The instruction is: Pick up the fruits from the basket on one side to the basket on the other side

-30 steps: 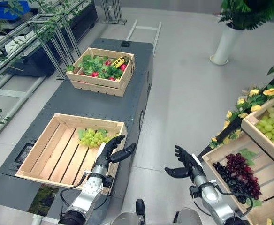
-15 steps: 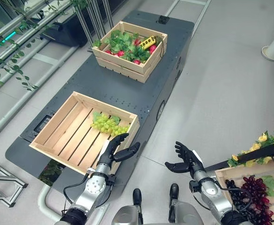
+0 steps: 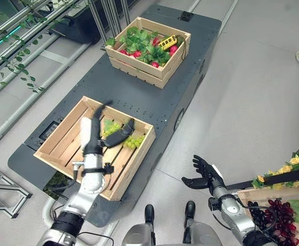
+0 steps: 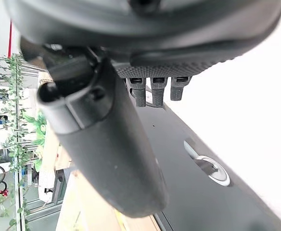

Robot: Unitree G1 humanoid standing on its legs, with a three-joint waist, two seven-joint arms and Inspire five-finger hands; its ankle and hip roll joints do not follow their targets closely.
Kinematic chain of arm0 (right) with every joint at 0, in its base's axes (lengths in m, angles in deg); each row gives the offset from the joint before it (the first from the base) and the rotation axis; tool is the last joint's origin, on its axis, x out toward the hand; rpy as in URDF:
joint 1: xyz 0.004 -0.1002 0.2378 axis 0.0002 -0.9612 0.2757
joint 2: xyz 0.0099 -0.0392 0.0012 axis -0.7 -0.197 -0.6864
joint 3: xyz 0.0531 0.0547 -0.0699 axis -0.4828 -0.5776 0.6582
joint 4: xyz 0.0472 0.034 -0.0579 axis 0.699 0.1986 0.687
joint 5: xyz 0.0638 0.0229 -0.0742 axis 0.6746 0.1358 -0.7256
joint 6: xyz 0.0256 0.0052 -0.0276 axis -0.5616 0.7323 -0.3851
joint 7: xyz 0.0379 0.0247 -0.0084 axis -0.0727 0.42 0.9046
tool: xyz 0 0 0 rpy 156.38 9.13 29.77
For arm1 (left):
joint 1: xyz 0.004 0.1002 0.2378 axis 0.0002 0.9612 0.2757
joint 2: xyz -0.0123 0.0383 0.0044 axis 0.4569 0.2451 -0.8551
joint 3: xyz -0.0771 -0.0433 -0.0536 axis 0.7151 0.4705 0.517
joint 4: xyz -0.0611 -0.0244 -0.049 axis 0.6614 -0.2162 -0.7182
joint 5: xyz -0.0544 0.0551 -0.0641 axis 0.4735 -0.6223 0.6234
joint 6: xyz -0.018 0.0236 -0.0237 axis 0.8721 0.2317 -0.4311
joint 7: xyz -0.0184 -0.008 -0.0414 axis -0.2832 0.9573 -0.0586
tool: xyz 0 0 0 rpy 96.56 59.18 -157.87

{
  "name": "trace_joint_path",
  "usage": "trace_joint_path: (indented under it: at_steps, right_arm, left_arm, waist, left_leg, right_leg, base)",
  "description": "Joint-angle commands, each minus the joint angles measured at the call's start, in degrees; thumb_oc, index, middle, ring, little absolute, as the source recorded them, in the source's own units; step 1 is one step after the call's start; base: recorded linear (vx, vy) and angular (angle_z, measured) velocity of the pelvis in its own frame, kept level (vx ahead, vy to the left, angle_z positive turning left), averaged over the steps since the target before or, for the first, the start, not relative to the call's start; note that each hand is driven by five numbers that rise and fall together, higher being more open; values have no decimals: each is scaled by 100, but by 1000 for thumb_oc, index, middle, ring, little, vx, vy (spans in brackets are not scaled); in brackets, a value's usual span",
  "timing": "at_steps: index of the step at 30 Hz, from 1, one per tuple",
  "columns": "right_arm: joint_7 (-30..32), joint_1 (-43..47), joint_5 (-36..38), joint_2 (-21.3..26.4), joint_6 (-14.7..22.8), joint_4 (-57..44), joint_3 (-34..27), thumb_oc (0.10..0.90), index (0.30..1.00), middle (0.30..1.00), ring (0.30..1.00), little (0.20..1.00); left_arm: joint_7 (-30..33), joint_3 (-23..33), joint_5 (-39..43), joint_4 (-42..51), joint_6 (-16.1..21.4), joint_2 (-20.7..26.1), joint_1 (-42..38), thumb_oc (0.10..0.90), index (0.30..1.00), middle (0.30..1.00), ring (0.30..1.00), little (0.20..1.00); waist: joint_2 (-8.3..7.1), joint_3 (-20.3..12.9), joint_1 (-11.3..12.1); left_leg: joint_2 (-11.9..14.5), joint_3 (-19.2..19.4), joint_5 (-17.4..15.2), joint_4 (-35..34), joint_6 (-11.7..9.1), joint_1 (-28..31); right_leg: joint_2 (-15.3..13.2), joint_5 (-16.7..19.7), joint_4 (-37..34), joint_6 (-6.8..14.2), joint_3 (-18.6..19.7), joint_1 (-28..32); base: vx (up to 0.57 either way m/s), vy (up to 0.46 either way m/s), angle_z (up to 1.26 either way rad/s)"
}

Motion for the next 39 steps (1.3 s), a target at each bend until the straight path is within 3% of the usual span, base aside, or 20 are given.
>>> trace_joint_path:
  at_steps: [1,7,10,13,16,22,31,39]
  right_arm:
    - [-217,267,-9,137,441,-364,86,800,900,900,900,900]
    - [-98,687,-44,379,394,-582,320,800,900,900,900,900]
    - [-68,944,3,490,389,-588,411,800,900,900,900,900]
    - [-172,1275,69,667,359,-538,450,800,900,900,900,900]
    - [-227,1414,80,738,334,-504,448,800,900,900,900,900]
    - [-234,1861,149,924,190,-329,425,800,900,900,900,900]
    - [-343,1953,198,1133,146,-186,309,800,900,900,900,900]
    - [-286,2174,259,1053,50,-196,398,800,900,900,900,900]
  left_arm:
    - [714,105,-519,115,375,447,-867,800,900,900,900,900]
    - [1621,-78,-942,-878,97,977,-1767,800,900,900,900,900]
    - [2017,-350,-1431,-1461,-354,1252,-2259,800,900,900,900,900]
    - [1844,-959,-1994,-2258,-970,1659,-3070,800,900,900,900,900]
    - [1729,-1269,-2318,-2519,-1200,1826,-3395,800,900,900,900,900]
    - [1201,-2446,-3163,-3455,-1648,2222,-4256,800,900,900,900,900]
    - [1022,-2626,-2981,-3717,-1774,2430,-4254,800,900,900,900,900]
    - [805,-2630,-3109,-3936,-1777,2417,-4352,800,900,900,900,900]
  waist:
    - [-100,-31,5]
    - [-103,447,-80]
    - [-165,749,-117]
    - [-243,1043,-182]
    - [-270,1120,-205]
    - [-310,1120,-322]
    - [-271,1120,-341]
    - [-352,1120,-293]
  left_leg:
    - [-200,-133,-880,830,-29,-315]
    - [-195,-48,-936,1437,-67,-980]
    - [-138,-2,-1007,1935,-59,-1400]
    - [-106,65,-1092,2409,-22,-1848]
    - [-90,111,-1143,2622,-2,-2065]
    - [-27,252,-1325,3192,69,-2854]
    - [-4,316,-1377,3388,65,-3225]
    - [-5,336,-1461,3571,92,-3469]
  right_leg:
    - [-395,-1179,1214,15,-89,-115]
    - [-386,-1319,1707,-90,9,-710]
    - [-383,-1415,2185,-173,53,-1118]
    - [-370,-1512,2675,-220,92,-1571]
    - [-367,-1552,2886,-234,97,-1791]
    - [-354,-1639,3389,-255,195,-2602]
    - [-358,-1604,3412,-229,251,-2913]
    - [-363,-1585,3462,-201,251,-3091]
  base:
    - [34,94,7]
    - [-88,64,1]
    - [-113,40,-5]
    - [-92,55,-9]
    - [-46,59,0]
    - [-22,92,5]
    - [-4,72,-3]
    - [-4,38,4]
